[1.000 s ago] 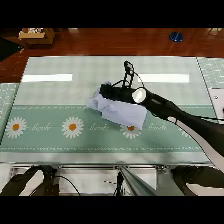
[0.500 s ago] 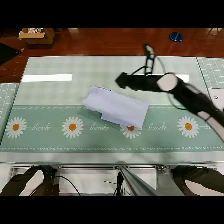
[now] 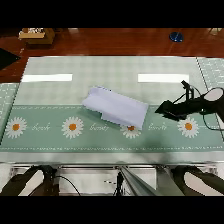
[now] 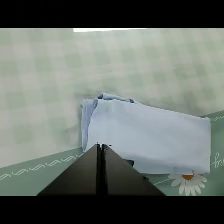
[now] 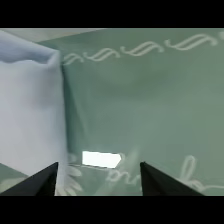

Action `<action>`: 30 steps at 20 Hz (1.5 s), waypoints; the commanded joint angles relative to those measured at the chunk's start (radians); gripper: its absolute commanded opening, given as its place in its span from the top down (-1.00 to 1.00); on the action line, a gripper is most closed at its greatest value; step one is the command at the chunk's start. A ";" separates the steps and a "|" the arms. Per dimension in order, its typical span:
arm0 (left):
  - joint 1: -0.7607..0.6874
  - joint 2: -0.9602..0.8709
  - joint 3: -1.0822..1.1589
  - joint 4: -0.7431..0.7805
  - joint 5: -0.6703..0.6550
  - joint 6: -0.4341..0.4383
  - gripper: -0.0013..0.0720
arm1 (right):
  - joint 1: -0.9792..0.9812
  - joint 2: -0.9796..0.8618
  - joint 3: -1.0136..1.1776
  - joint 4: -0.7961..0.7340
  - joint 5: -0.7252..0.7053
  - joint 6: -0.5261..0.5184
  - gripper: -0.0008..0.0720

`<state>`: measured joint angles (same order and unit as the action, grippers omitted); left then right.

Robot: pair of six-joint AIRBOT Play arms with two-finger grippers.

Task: Fold the shirts.

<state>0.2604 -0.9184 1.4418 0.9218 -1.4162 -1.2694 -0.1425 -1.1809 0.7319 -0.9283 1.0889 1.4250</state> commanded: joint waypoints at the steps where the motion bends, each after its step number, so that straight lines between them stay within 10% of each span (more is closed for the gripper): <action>1: 0.001 -0.003 0.000 0.006 -0.014 0.000 0.91 | 0.011 0.005 -0.144 0.284 -0.186 -0.069 -0.62; 8: 0.001 -0.016 0.000 0.006 -0.014 0.000 0.91 | 0.300 -0.110 -0.179 0.470 -0.467 -0.016 -0.62; 9: 0.001 -0.017 0.000 0.006 -0.014 0.000 0.91 | 0.328 -0.137 -0.179 0.504 -0.486 -0.019 -0.50; 11: 0.001 -0.017 0.000 0.006 -0.014 0.000 0.91 | 0.339 -0.144 -0.170 0.571 -0.486 -0.085 0.62; 14: 0.001 -0.019 0.000 0.006 -0.014 0.000 0.91 | 0.275 -0.061 -0.098 0.547 -0.362 -0.200 0.86; 22: 0.001 -0.119 0.000 0.006 -0.009 0.046 0.91 | -0.240 0.325 0.222 -0.301 0.238 0.171 0.92; 26: 0.001 -0.197 0.000 0.006 -0.008 0.057 0.91 | -0.538 0.443 0.252 -0.735 0.500 0.116 0.92; 30: 0.001 -0.254 0.000 0.006 -0.006 0.091 0.91 | -0.782 0.460 0.249 -0.832 0.565 0.130 0.92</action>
<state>0.2604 -1.1320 1.4418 0.9291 -1.4212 -1.2053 -0.7570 -0.7486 0.9722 -1.5837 1.5402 1.5471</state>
